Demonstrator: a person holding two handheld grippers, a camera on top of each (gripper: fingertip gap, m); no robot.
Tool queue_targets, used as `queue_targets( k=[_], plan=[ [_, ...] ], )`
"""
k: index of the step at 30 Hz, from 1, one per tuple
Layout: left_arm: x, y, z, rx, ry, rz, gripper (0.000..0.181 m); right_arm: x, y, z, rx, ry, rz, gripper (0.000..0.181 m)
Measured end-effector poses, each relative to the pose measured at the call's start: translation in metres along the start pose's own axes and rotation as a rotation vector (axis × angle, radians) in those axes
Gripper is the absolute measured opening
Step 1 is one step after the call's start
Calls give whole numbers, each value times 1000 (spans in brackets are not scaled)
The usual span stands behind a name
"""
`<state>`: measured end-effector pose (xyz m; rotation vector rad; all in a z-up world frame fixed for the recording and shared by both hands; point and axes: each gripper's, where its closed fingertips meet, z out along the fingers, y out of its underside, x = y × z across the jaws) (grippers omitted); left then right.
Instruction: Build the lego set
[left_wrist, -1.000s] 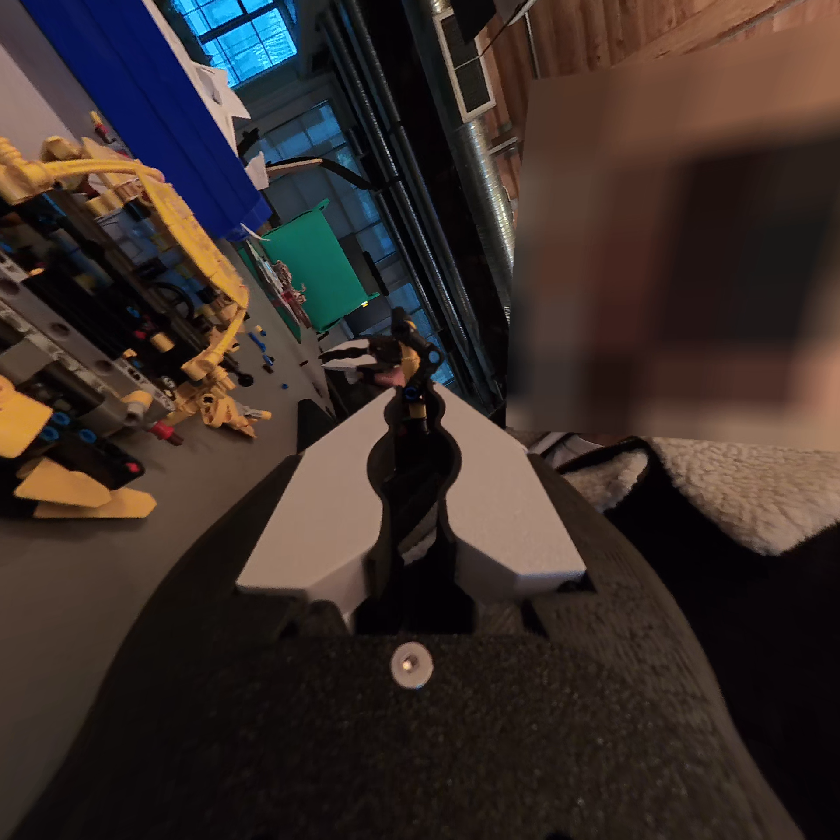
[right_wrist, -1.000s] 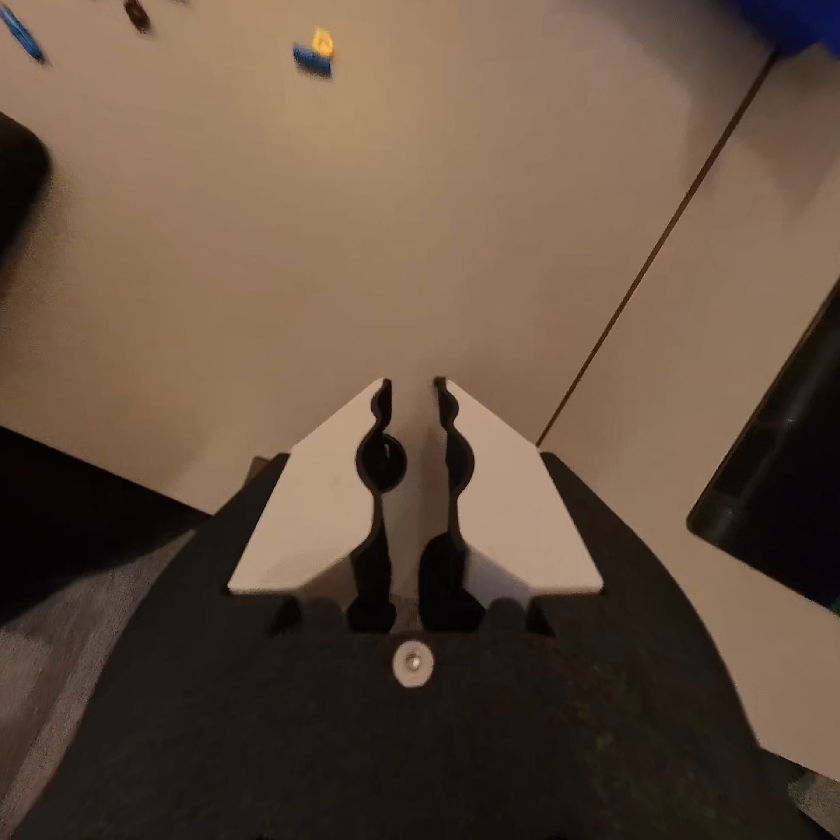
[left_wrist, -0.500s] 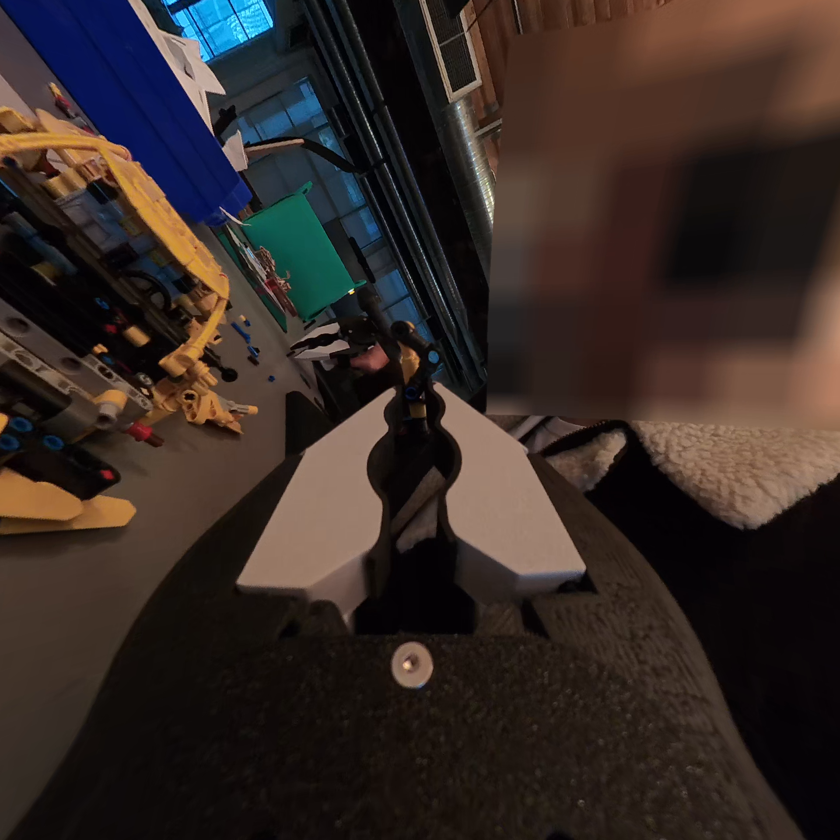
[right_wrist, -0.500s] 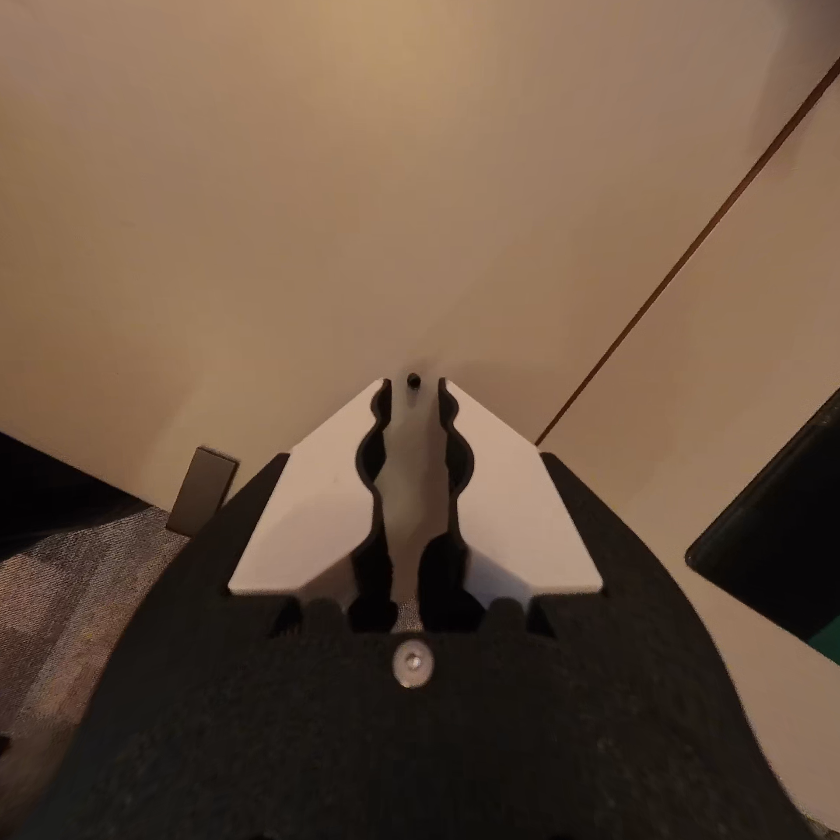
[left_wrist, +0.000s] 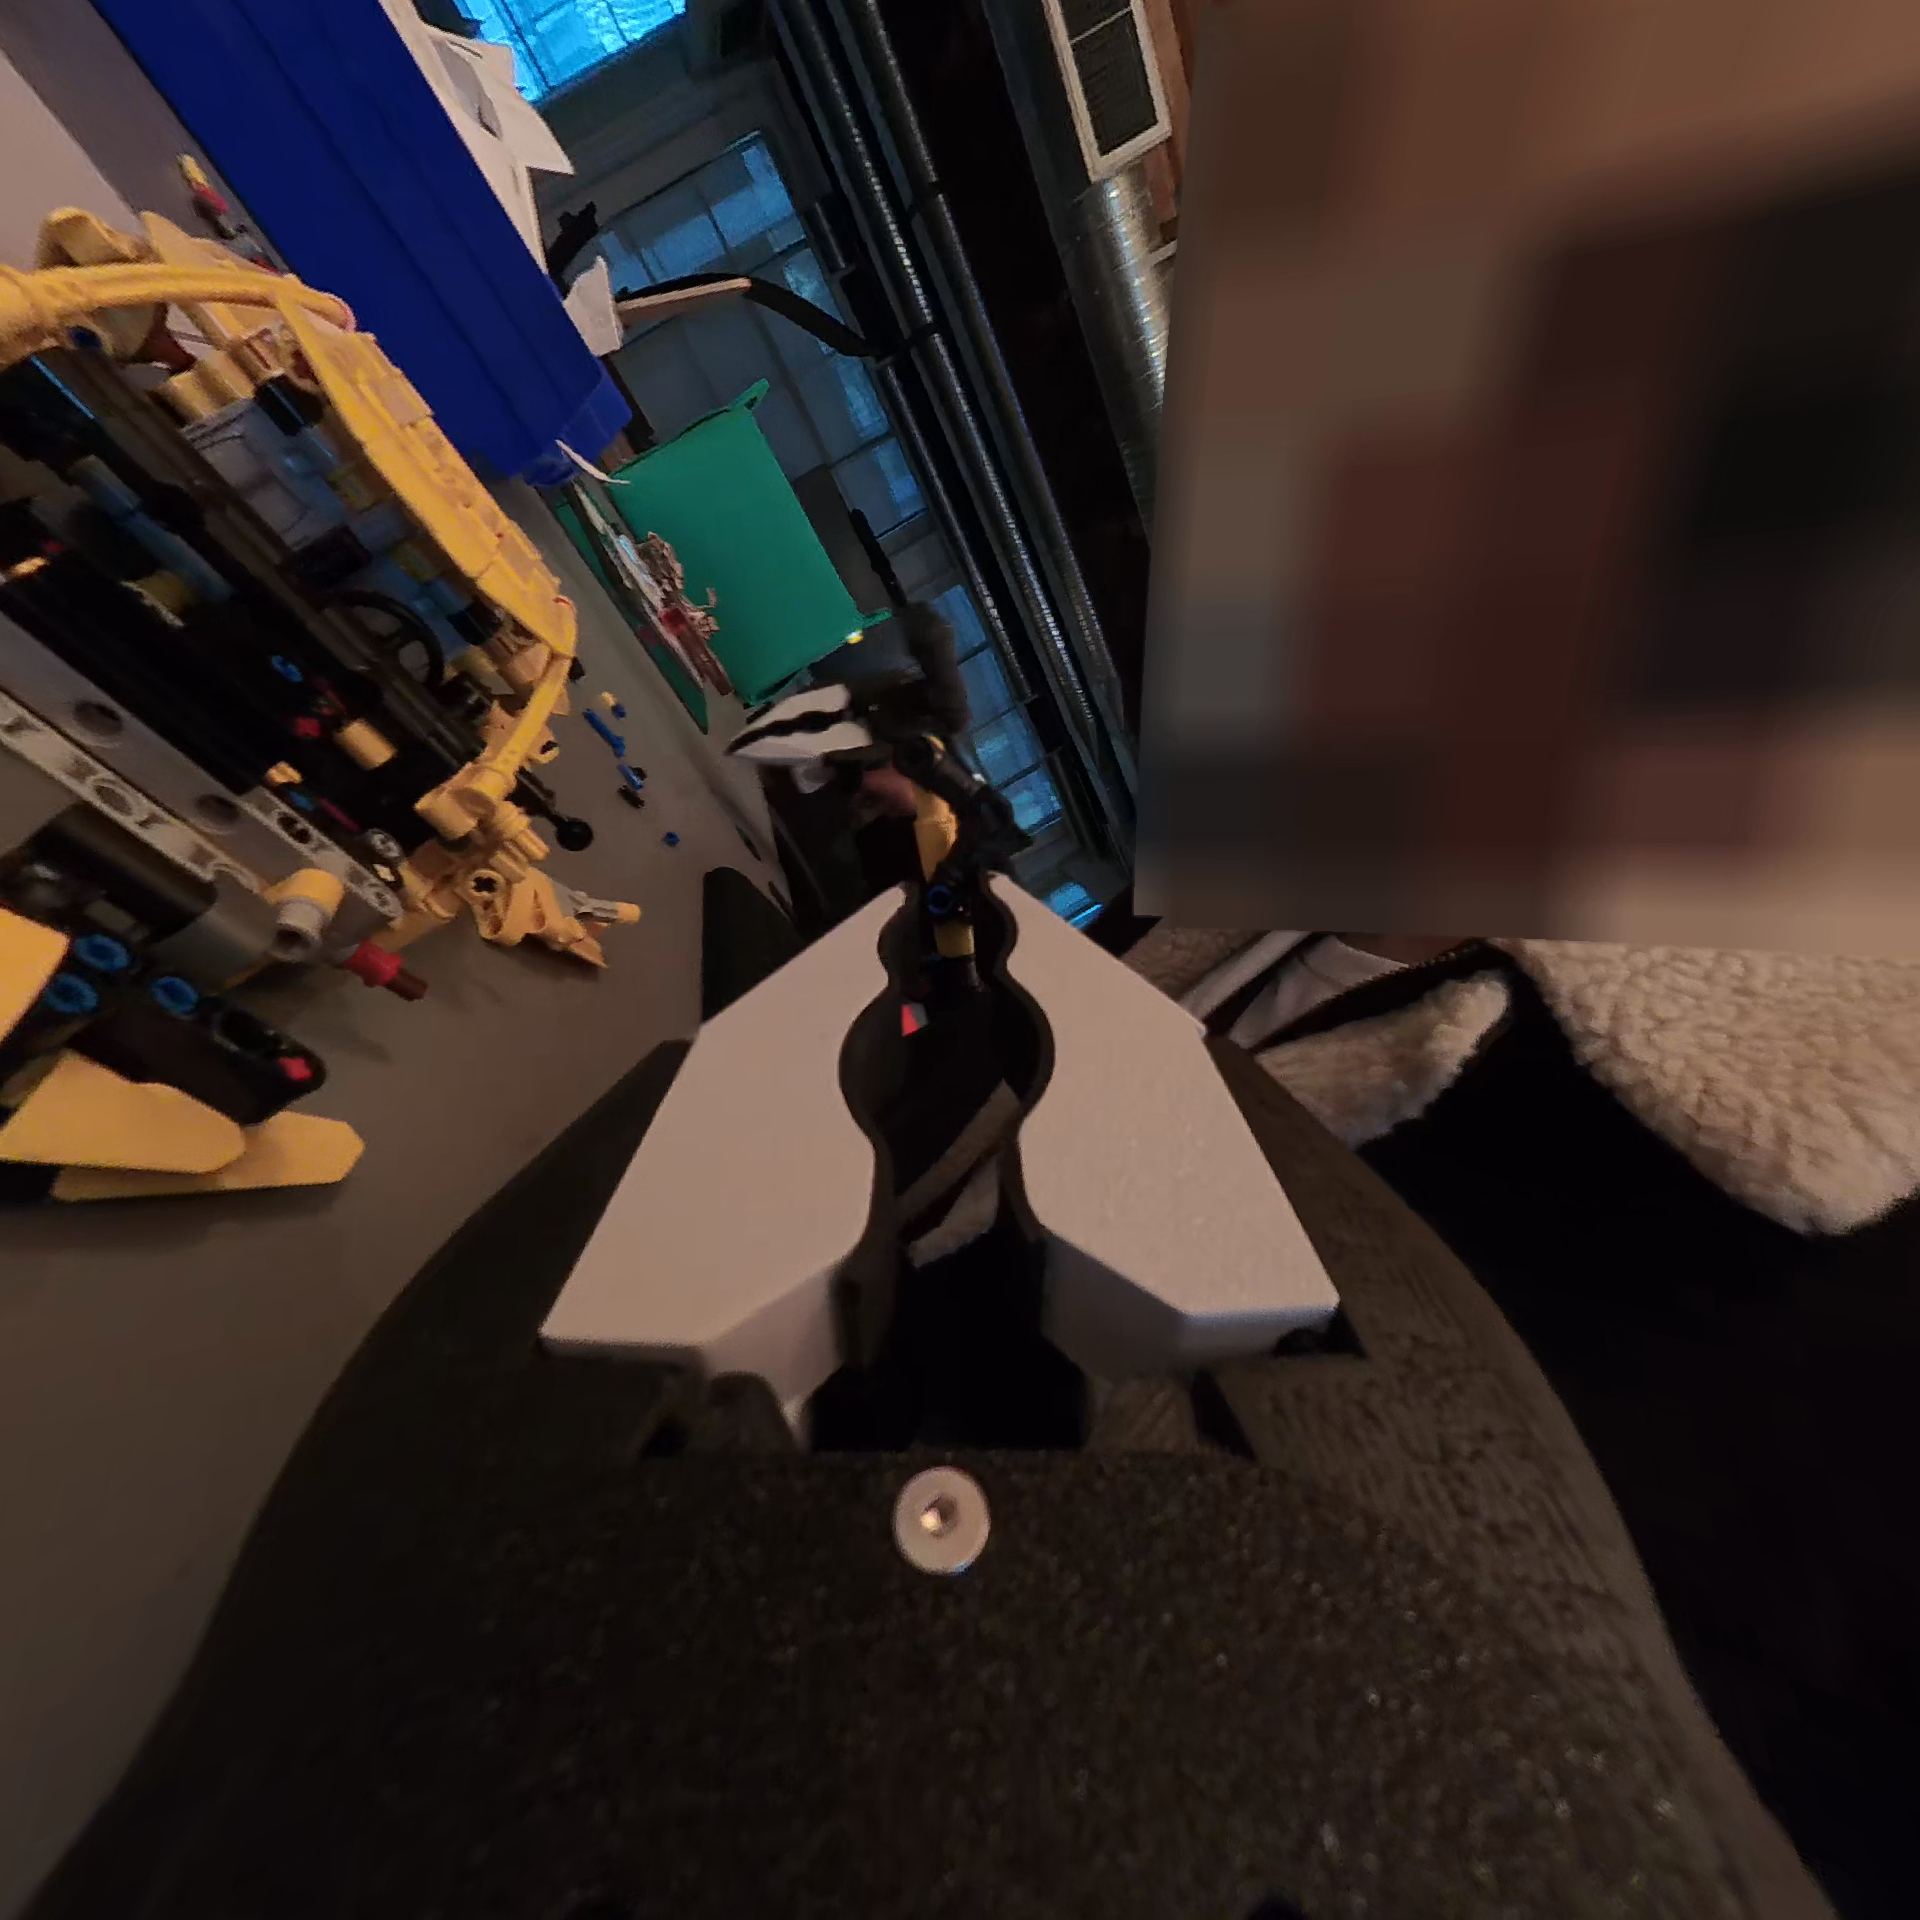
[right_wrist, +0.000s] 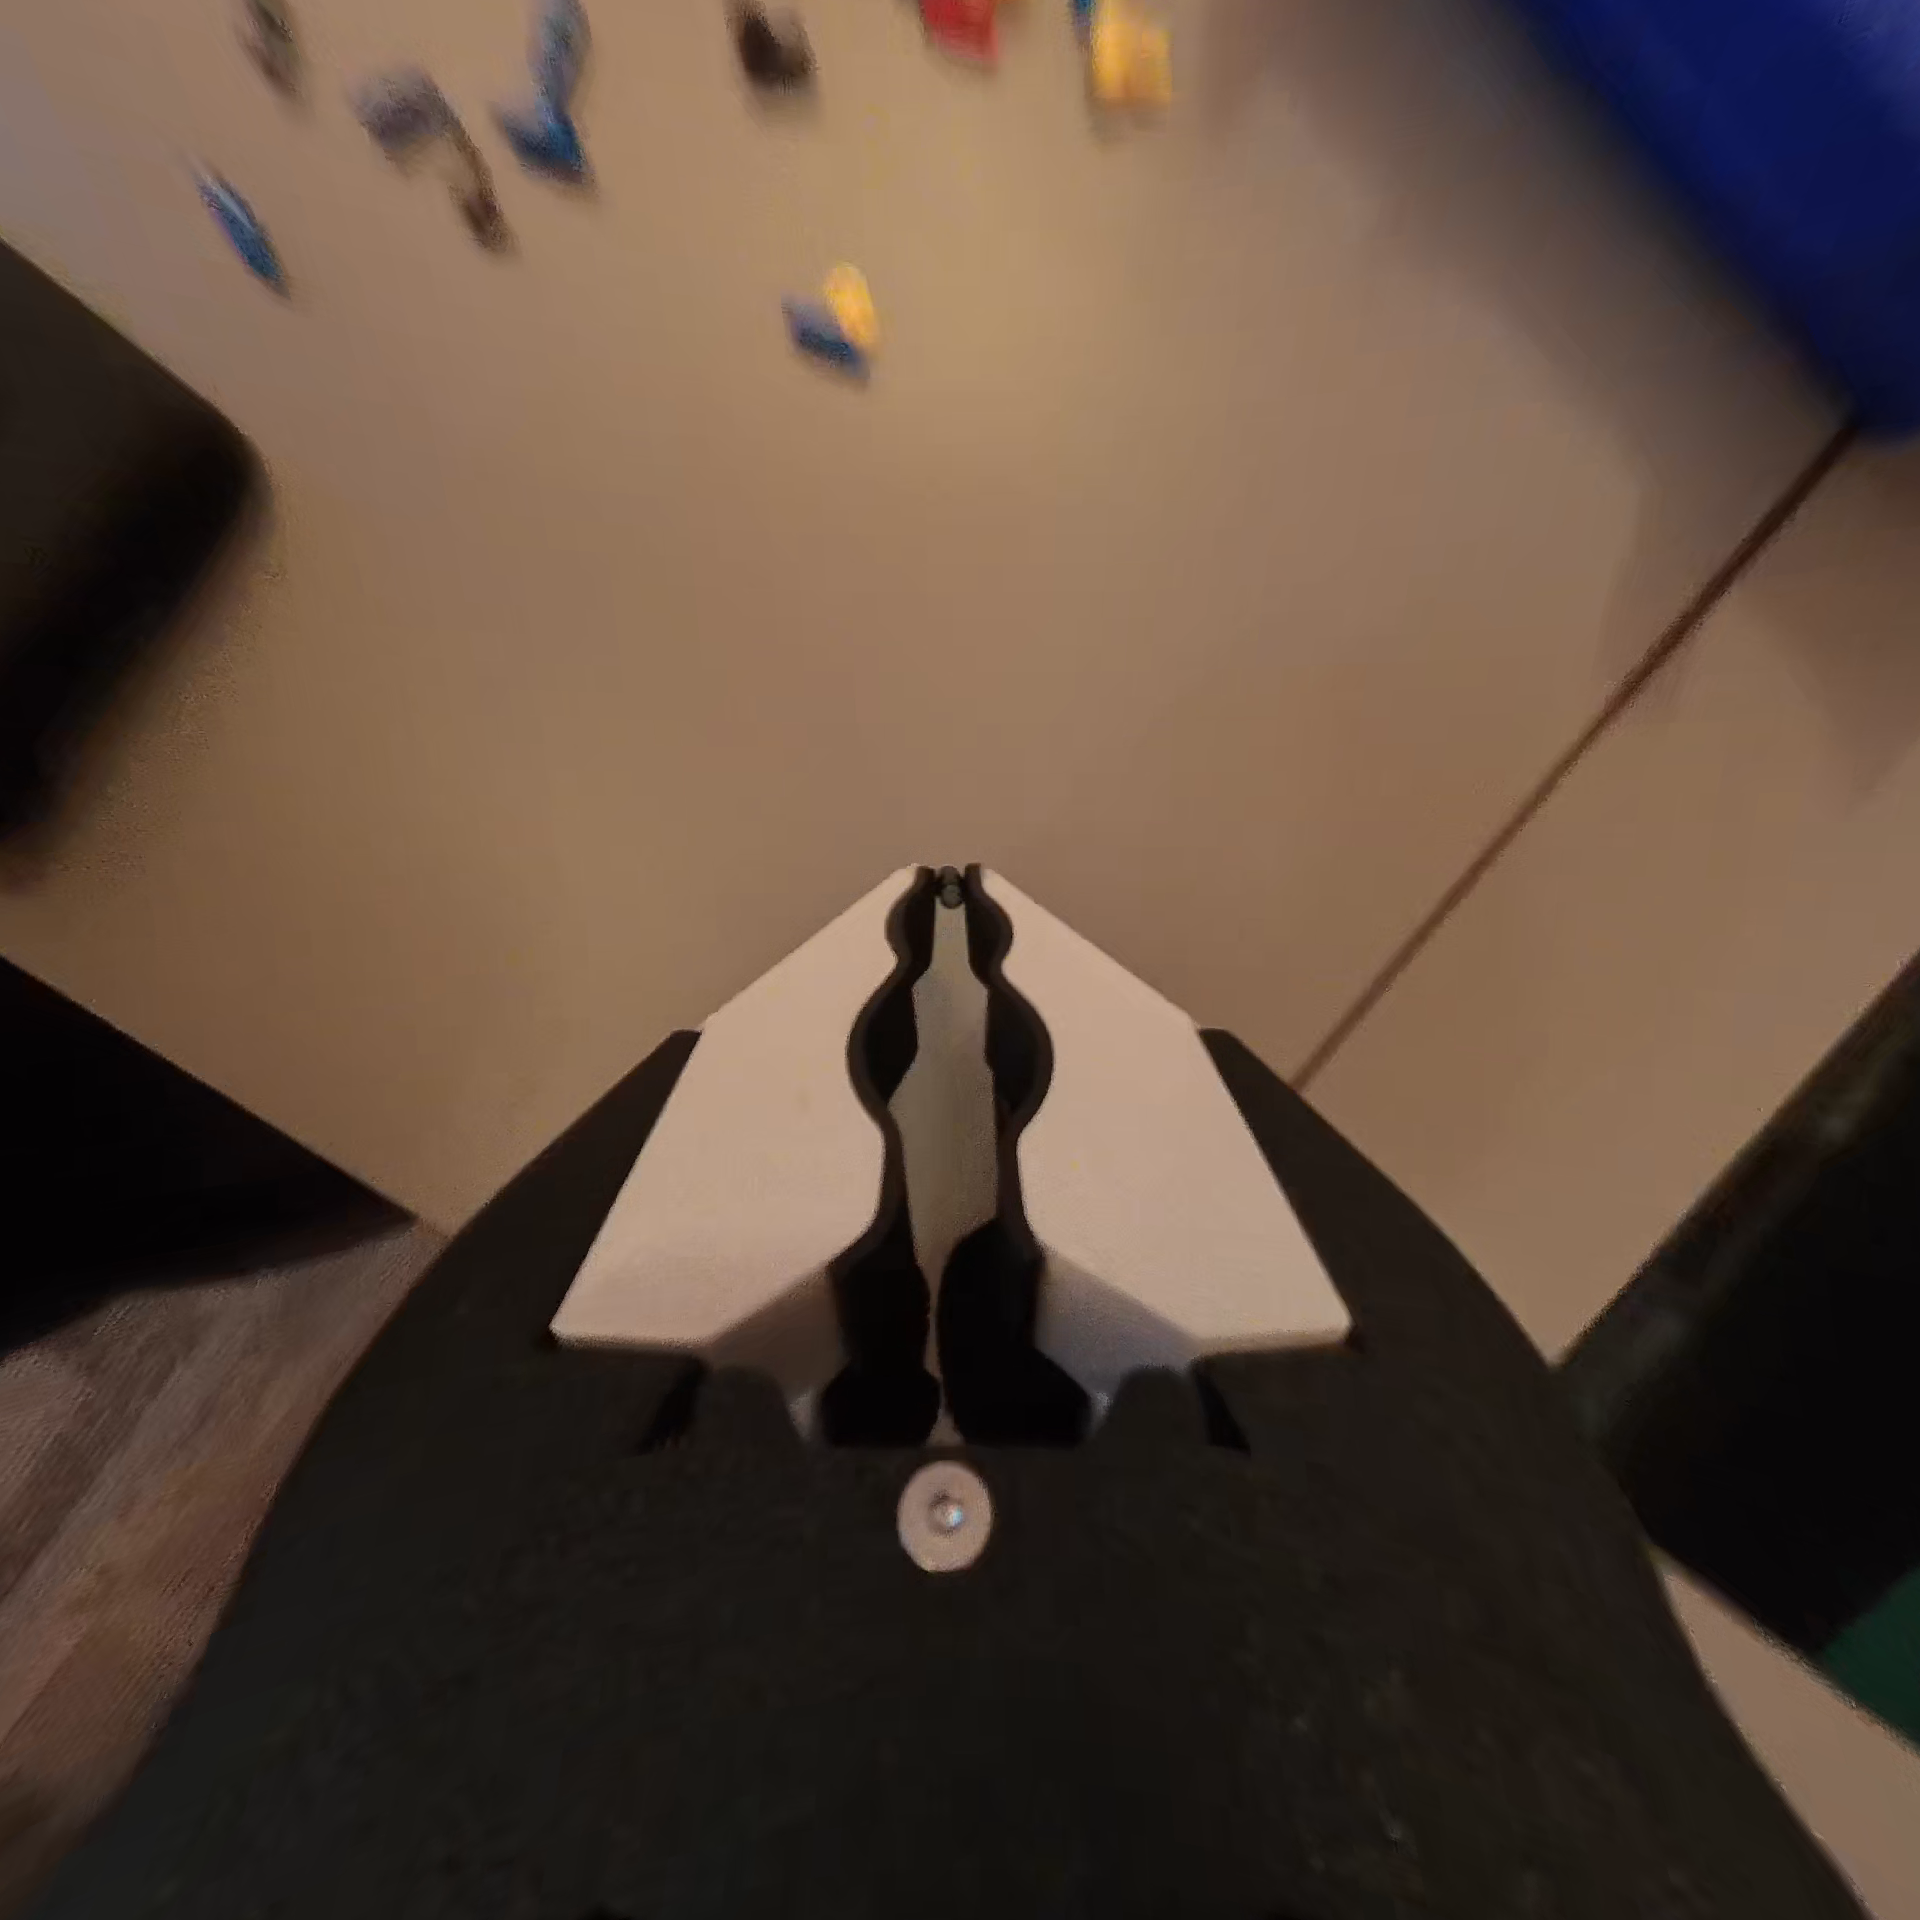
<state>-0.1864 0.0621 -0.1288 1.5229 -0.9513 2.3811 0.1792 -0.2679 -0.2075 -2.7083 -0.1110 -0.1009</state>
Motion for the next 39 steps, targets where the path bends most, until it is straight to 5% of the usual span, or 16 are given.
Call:
queue_targets(
  k=[5, 10, 15, 20, 39],
  plan=[
    [-16, 0, 17, -7, -139, 117, 8, -69, -130, -16, 411, -87, -158, 4],
    [-10, 7, 43, 6, -173, 233, 8, -176, -251, -31, 843, -304, -225, 4],
    [-3, 21, 54, -39, -197, 349, 8, -279, -323, -29, 1045, -456, -256, 4],
    [3, 26, 53, -49, -193, 377, 8, -313, -335, -4, 1016, -400, -307, 4],
    [20, 33, 63, -22, 11, 135, 8, -316, -334, -2, 1039, -375, -319, 4]
  ],
)
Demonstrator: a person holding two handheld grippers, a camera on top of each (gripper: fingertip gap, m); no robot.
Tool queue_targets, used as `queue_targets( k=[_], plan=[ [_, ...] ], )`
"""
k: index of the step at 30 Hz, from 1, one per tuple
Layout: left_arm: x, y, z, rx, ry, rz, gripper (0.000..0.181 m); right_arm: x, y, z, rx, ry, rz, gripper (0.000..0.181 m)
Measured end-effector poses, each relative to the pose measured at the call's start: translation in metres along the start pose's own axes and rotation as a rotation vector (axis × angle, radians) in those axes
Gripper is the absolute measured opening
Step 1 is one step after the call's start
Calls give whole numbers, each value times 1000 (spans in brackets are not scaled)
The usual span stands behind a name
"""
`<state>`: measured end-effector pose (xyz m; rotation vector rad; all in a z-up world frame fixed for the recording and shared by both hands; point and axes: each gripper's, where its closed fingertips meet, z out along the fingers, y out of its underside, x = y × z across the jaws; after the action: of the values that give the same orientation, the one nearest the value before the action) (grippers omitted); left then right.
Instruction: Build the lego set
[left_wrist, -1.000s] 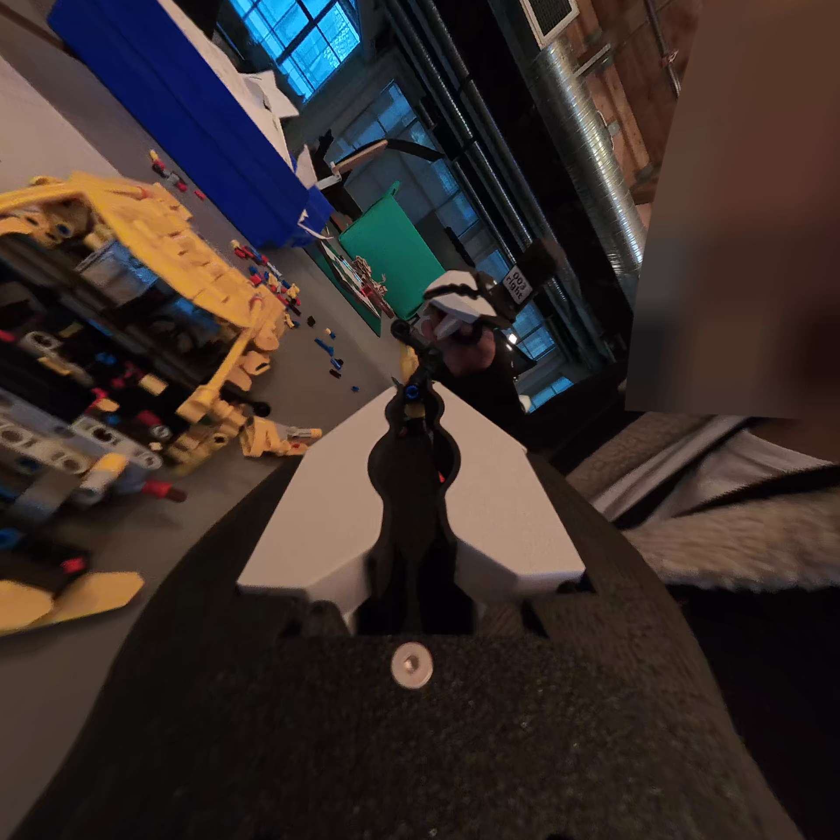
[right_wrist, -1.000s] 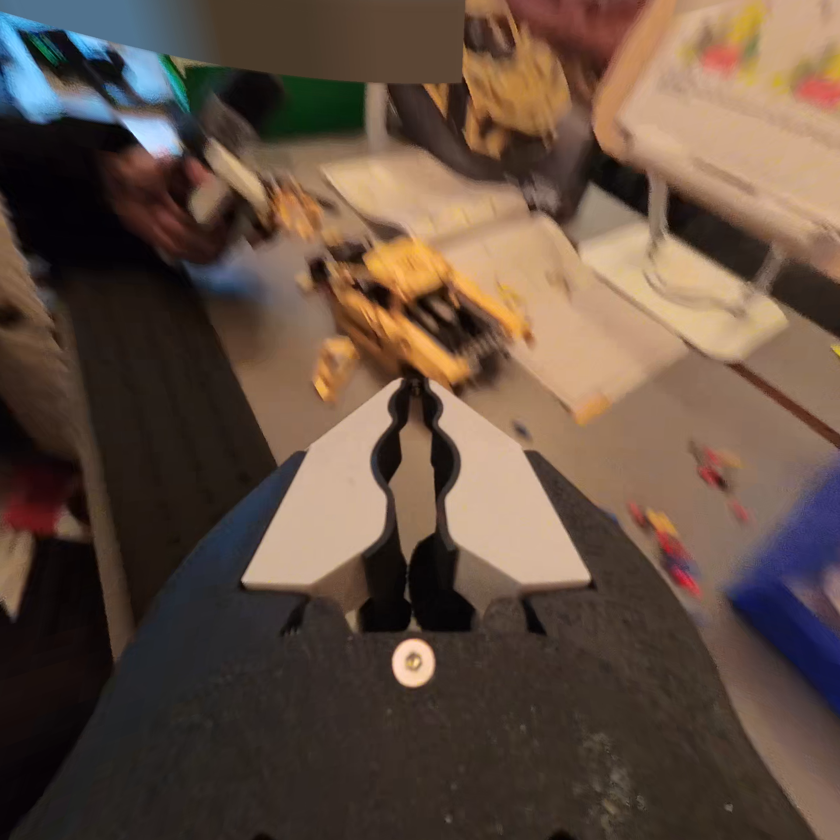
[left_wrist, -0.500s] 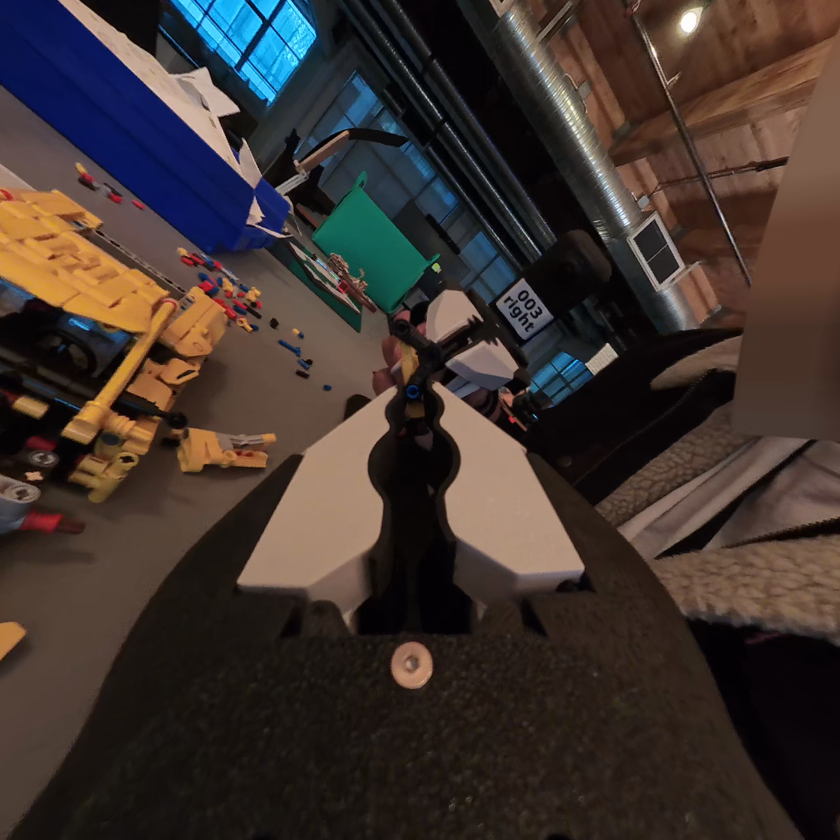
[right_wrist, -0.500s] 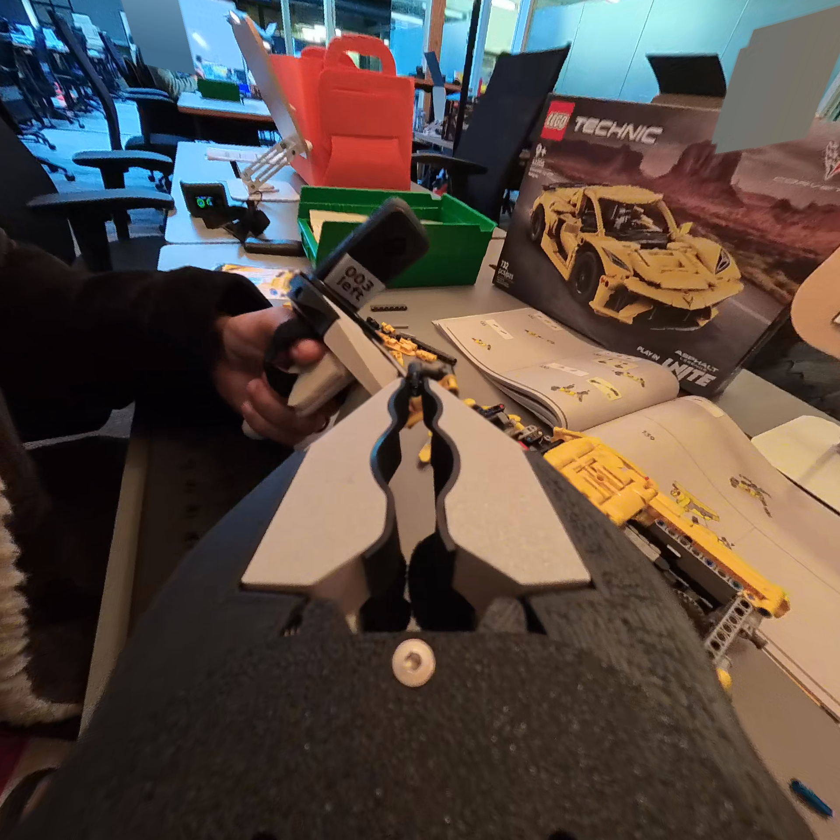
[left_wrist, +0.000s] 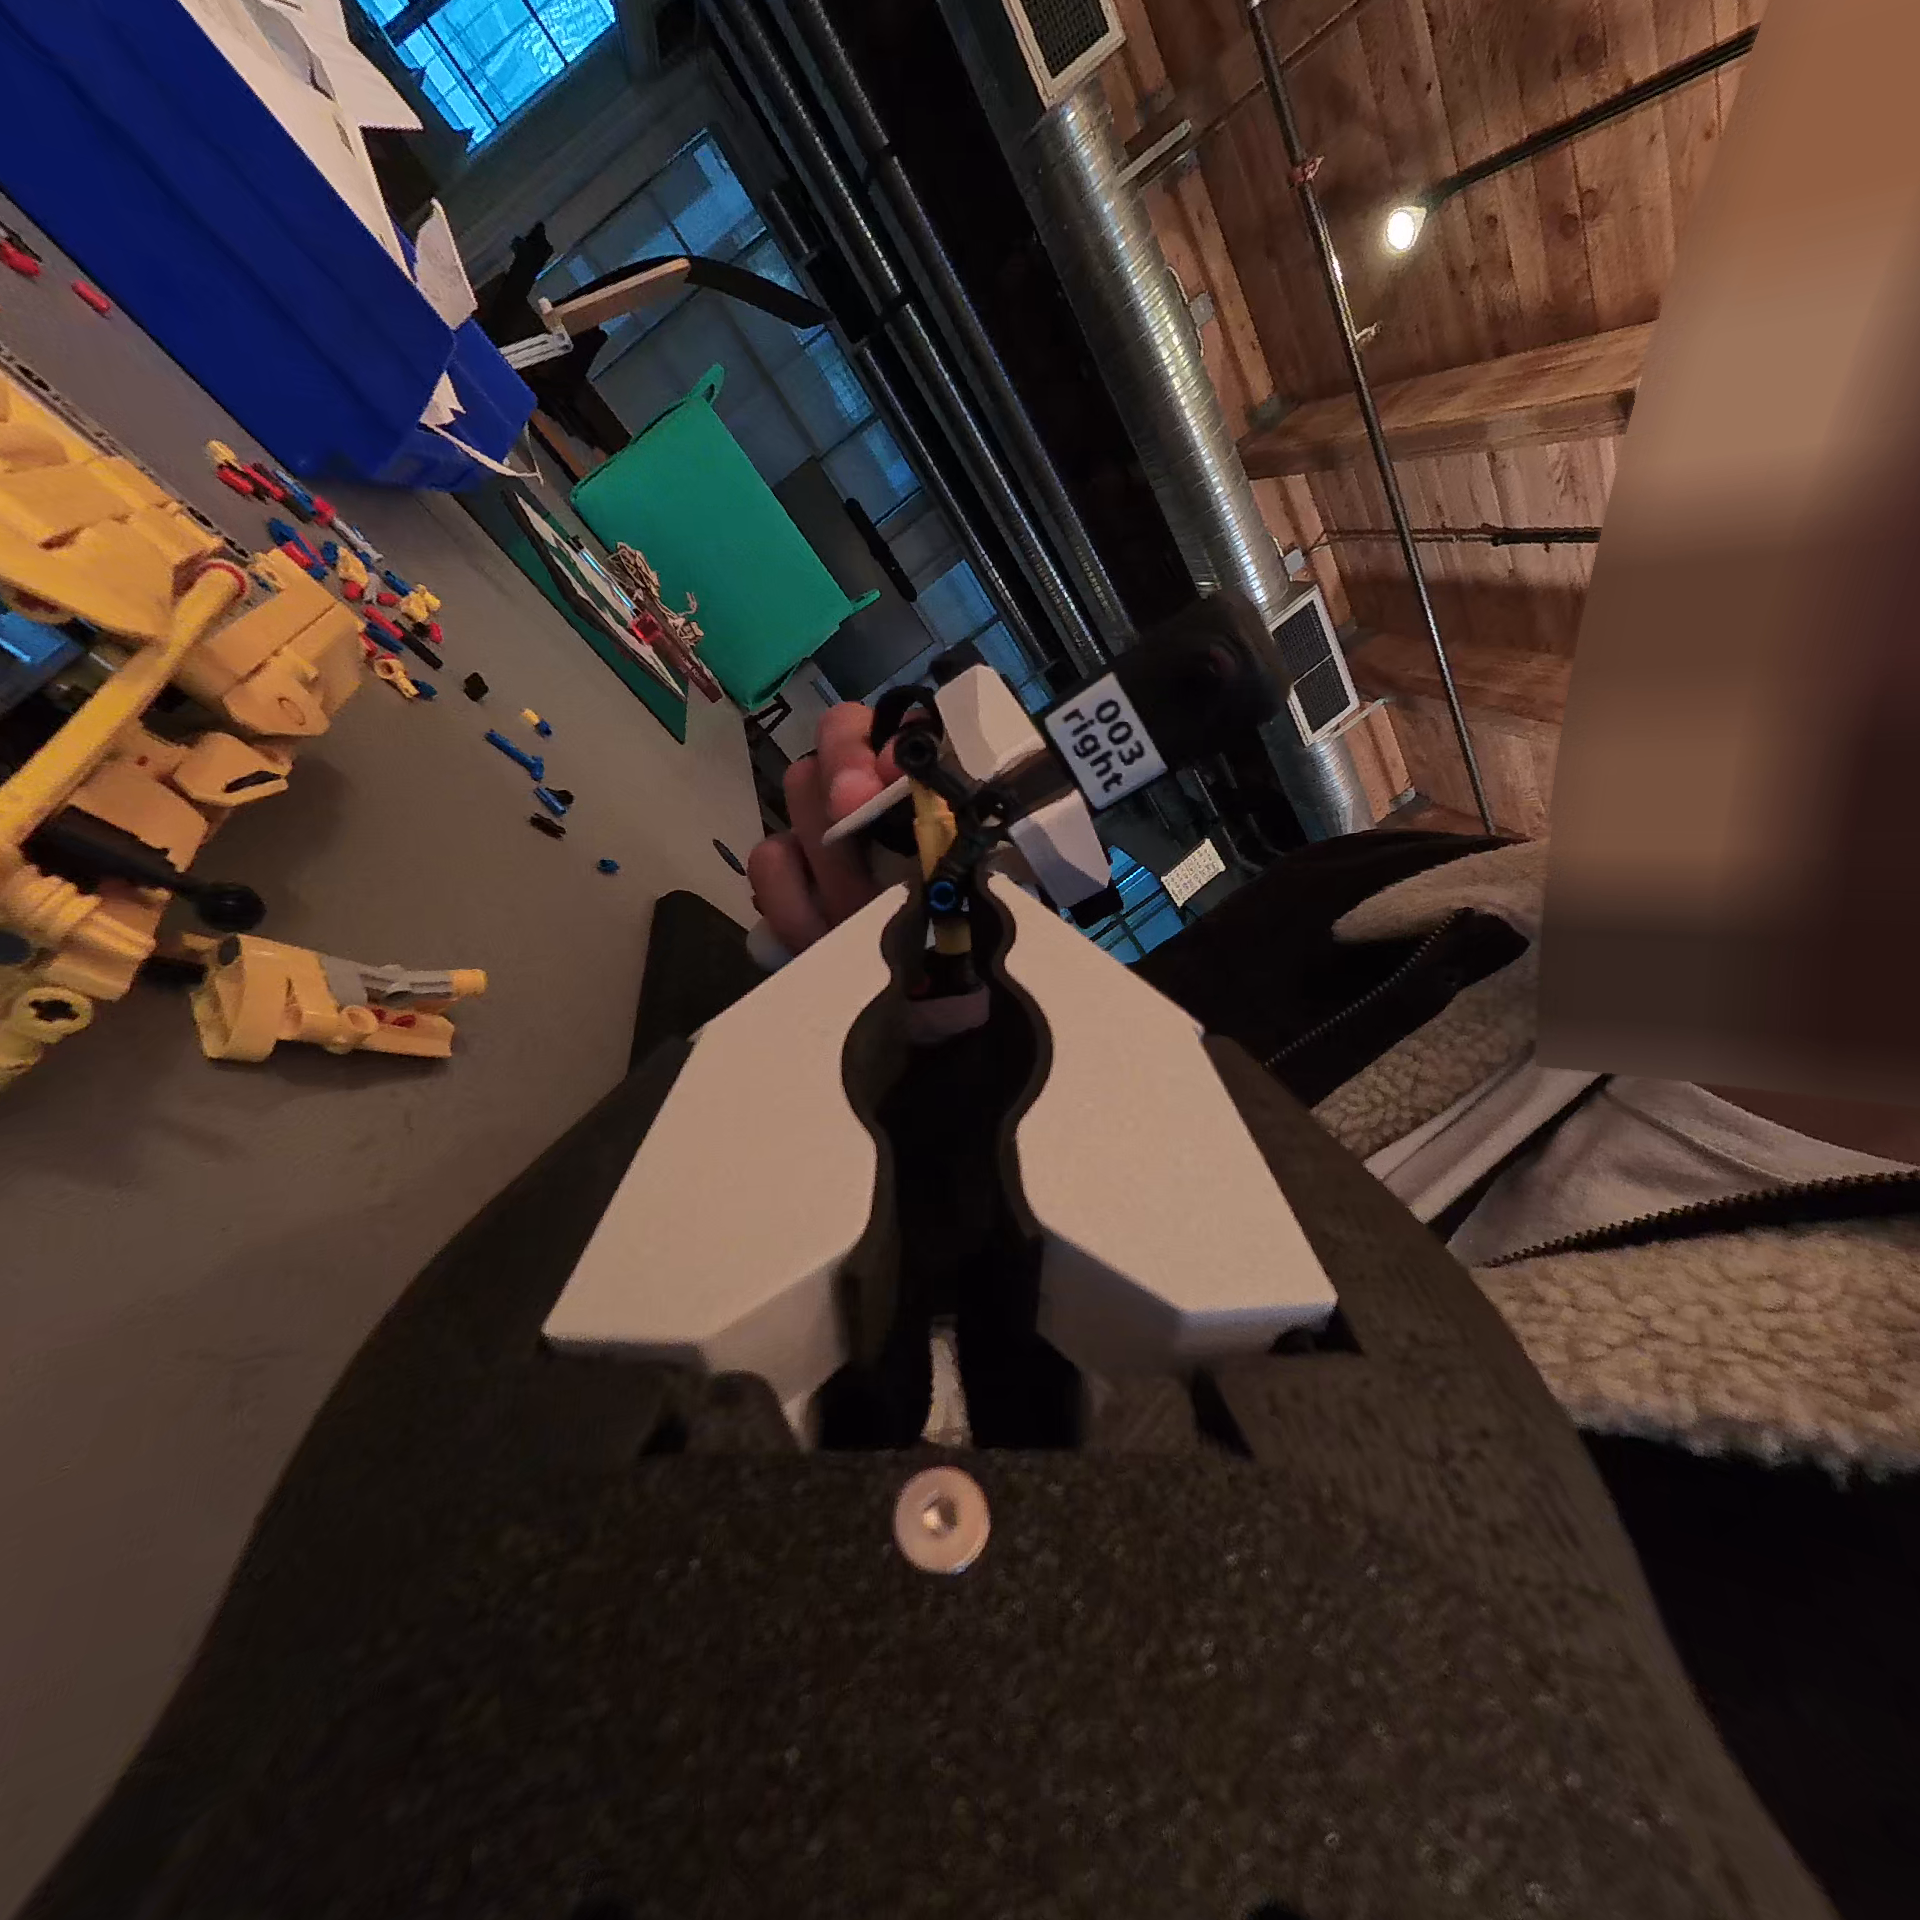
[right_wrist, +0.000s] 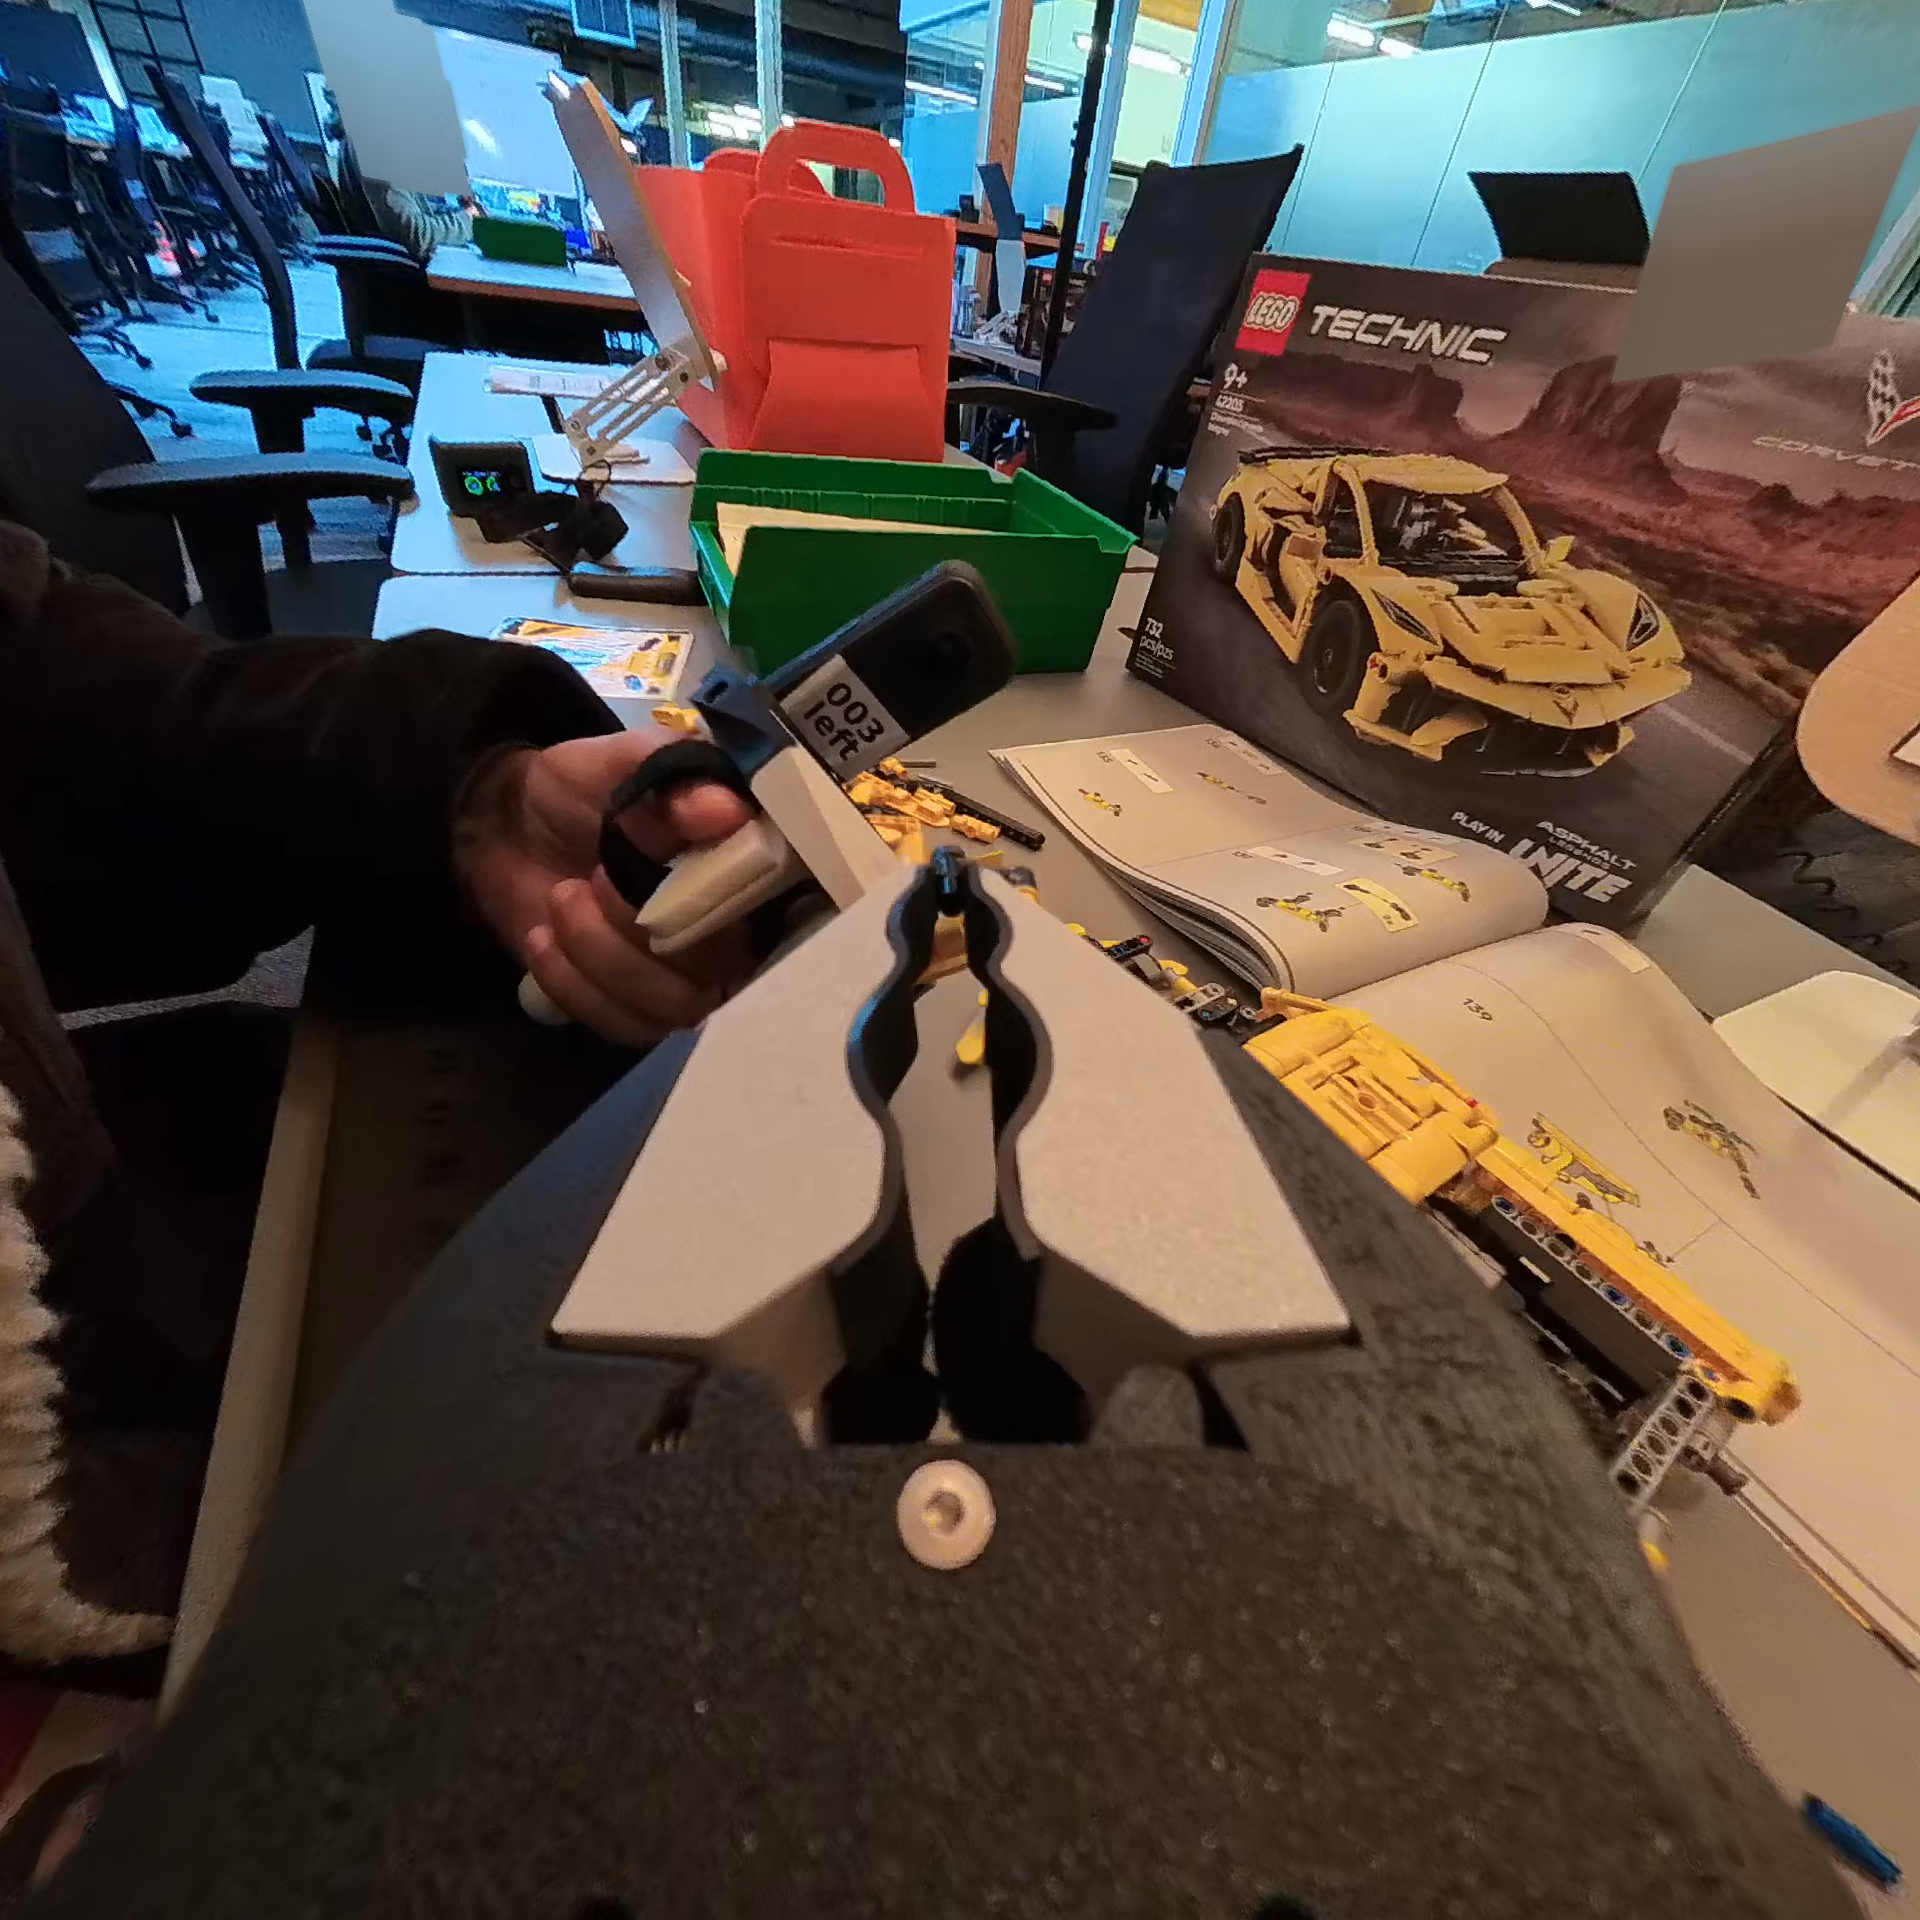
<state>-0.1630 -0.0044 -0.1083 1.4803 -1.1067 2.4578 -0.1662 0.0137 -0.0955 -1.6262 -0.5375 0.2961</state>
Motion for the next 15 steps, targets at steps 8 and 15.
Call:
queue_targets(
  k=[8, 15],
  plan=[
    [-2, 1, 0, -6, -7, -12, 8, 0, 4, 0, -53, 34, -78, 4],
    [-1, 3, 0, -17, 19, -50, 7, -2, 4, 0, -30, 22, -111, 4]
  ],
)
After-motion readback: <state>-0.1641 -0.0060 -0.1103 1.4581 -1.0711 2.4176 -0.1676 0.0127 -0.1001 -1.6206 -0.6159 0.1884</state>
